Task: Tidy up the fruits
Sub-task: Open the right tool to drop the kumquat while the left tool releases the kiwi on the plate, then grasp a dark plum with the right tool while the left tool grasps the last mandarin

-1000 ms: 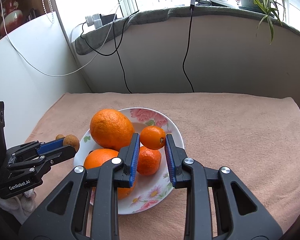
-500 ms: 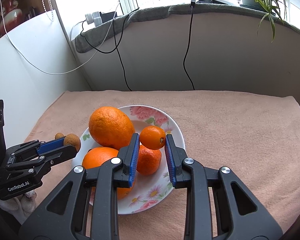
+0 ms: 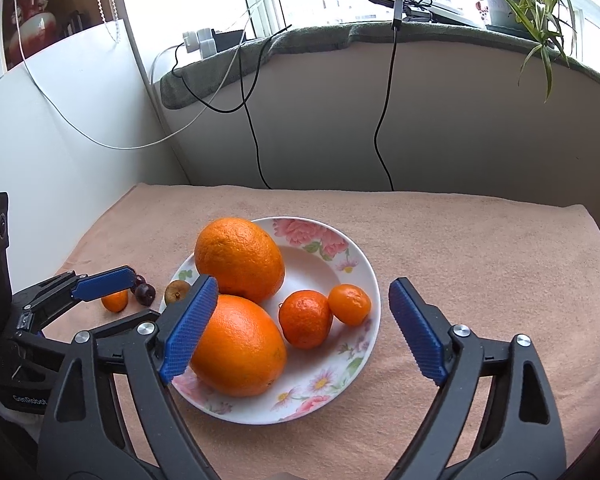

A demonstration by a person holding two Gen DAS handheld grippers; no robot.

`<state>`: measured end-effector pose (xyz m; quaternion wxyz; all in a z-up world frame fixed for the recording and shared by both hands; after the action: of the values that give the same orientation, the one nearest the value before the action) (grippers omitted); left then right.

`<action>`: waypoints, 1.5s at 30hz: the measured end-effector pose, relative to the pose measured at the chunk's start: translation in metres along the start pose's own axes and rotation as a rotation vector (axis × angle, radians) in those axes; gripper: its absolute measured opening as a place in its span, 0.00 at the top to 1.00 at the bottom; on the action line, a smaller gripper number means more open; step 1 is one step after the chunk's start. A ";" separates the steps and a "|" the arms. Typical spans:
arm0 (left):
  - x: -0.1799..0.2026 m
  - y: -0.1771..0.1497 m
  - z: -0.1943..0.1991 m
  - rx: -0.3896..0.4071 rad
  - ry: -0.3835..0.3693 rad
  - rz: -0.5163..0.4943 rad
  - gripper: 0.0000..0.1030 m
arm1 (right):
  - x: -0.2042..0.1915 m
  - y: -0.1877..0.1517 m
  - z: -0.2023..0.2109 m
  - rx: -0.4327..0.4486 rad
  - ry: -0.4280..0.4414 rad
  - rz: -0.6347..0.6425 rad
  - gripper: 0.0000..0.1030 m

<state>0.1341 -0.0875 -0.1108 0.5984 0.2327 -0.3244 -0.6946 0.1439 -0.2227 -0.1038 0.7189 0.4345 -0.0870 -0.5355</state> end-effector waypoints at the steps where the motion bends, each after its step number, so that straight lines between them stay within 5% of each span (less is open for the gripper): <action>1: 0.000 0.001 0.000 0.002 0.010 -0.003 0.22 | -0.001 0.000 0.000 -0.001 -0.002 0.000 0.12; 27: -0.022 -0.006 0.021 0.030 0.052 0.018 0.22 | -0.036 0.000 0.008 0.013 0.031 0.030 0.11; 45: -0.101 -0.032 0.042 0.028 0.163 0.133 0.22 | -0.103 -0.005 -0.020 -0.038 0.145 0.136 0.11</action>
<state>0.1002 0.0212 -0.1121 0.6644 0.2745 -0.2990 -0.6275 0.1095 -0.1252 -0.0847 0.7662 0.4515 -0.0536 -0.4542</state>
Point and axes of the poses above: each gripper's, at about its wrist camera, not at the fingertips, and z roughly against the way its jaws point, x to its right, y to its top, the point moved 7 cm from there along -z, roughly the way its jaws point, and after that the axes turned 11 degrees about y, right-handed, at the moved point
